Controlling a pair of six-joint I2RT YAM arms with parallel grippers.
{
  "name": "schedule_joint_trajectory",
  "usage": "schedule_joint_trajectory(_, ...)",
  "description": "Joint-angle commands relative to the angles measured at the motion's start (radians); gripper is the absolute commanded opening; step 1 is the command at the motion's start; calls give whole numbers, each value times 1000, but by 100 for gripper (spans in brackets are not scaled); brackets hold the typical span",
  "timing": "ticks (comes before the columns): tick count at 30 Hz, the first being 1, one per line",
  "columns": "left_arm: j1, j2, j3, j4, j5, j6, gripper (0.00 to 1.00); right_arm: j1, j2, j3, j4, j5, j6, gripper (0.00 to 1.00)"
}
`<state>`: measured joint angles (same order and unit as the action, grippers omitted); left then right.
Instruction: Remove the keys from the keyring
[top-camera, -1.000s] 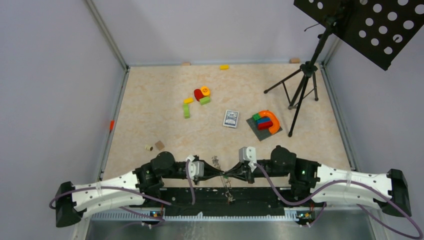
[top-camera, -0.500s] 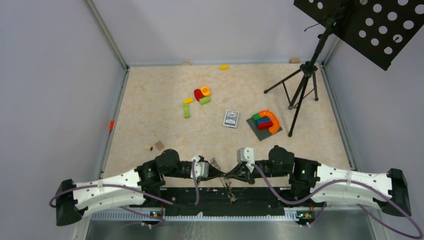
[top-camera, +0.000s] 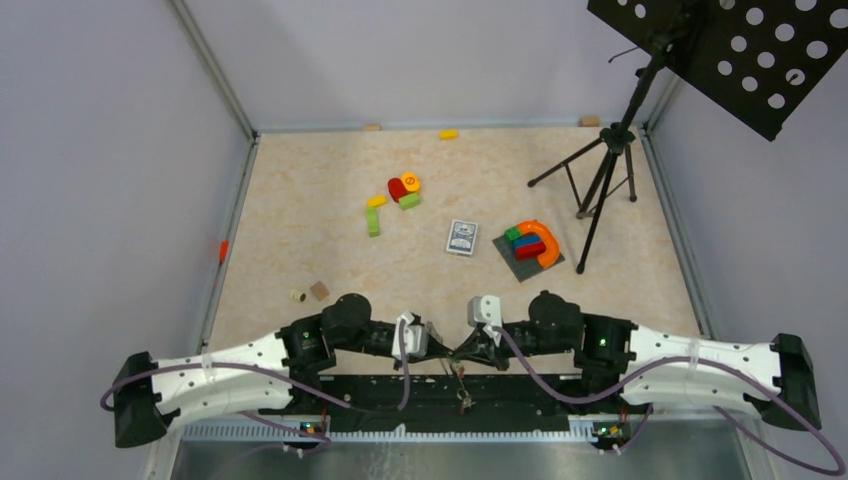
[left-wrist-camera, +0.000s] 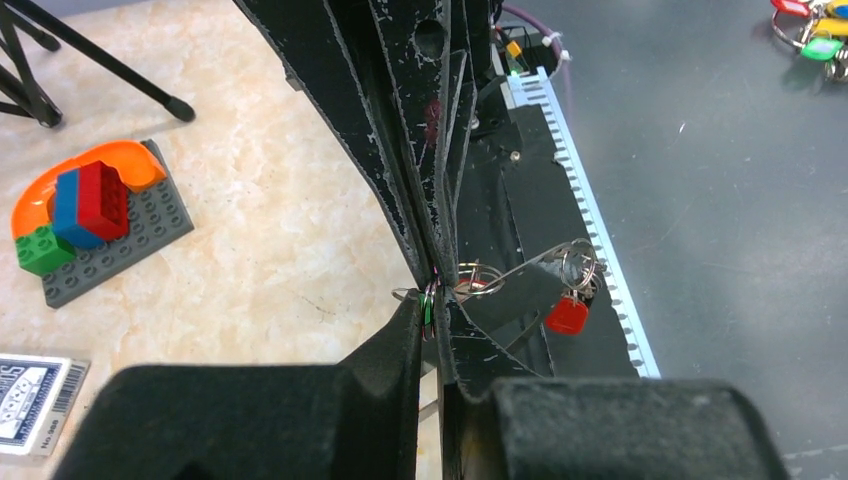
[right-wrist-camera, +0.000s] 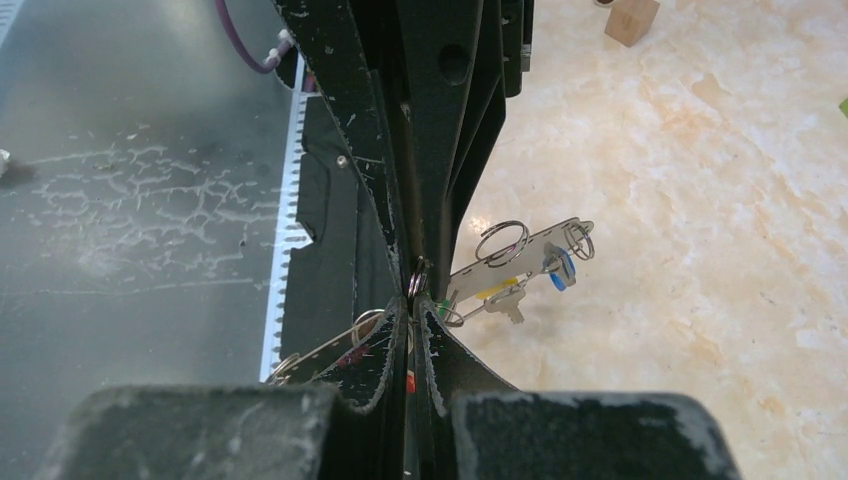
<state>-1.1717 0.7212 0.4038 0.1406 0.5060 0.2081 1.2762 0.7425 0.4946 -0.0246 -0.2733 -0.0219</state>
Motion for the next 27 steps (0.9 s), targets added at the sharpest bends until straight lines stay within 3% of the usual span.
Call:
schedule_joint_trajectory(1,-10,26,69,36,80,19,12,6,29,88,69,89,14,0)
schedule_joint_trajectory(12,-9,80,86,-1,85,45,10,7,108,163,-17,169,116,0)
schedule_joint_trajectory(17,-9,89,89,-2,81,50,0,8,145,183,-34,174,130,0)
schedule_joint_trajectory(24,-9,73,76,-1,39,65,0,7,117,157,4,179,106,0)
schedule_joint_trajectory(27,-9,43,60,10,20,61,0,7,55,105,72,172,76,14)
